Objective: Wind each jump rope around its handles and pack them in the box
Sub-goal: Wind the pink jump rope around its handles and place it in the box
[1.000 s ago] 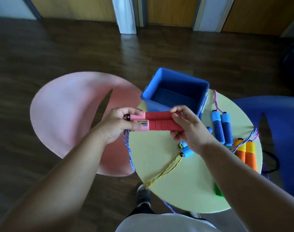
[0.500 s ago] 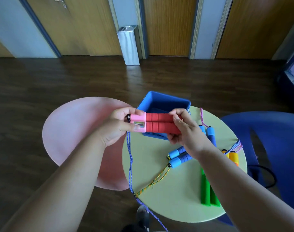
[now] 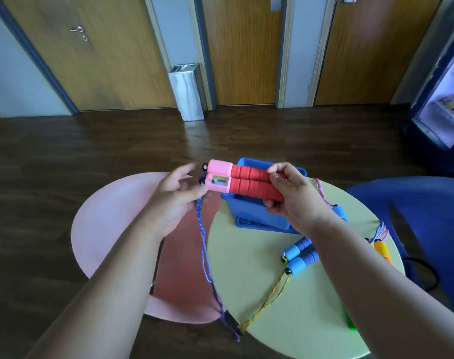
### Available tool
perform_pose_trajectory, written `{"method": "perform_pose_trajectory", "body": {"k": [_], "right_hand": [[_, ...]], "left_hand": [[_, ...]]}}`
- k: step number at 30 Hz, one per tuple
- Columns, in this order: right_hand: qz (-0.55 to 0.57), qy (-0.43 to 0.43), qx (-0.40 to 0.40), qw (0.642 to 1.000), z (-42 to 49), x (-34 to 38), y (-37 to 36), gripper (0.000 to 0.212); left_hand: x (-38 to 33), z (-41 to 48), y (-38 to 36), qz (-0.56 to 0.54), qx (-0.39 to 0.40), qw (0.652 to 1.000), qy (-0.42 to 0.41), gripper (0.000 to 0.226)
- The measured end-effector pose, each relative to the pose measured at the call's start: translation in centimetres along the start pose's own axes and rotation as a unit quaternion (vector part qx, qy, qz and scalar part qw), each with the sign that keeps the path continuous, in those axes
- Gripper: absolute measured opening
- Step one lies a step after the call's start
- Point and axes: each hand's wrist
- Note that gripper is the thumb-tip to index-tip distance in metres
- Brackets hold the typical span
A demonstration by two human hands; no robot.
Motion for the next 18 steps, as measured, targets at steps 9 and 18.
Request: {"method": "perform_pose_trajectory", "body": {"k": [9,18], "right_hand": [[-0.033,0.007,-0.007,0.999,2.7,-1.9,-10.9,0.019],[0.019,-0.049,0.023,0.998,1.4,-4.8,-18.3,0.016]], "left_hand": [[2.5,-3.5,6.4,0.067,-0.206,0.976,0.009,0.021],[4.1,-7.8,6.0,-0.070,-0.267,0.960,0.047,0.020]]}}
Point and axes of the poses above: each hand's wrist, its own z-axis towards the middle knuckle, its own y-axis out of the back of the hand, x = y × z
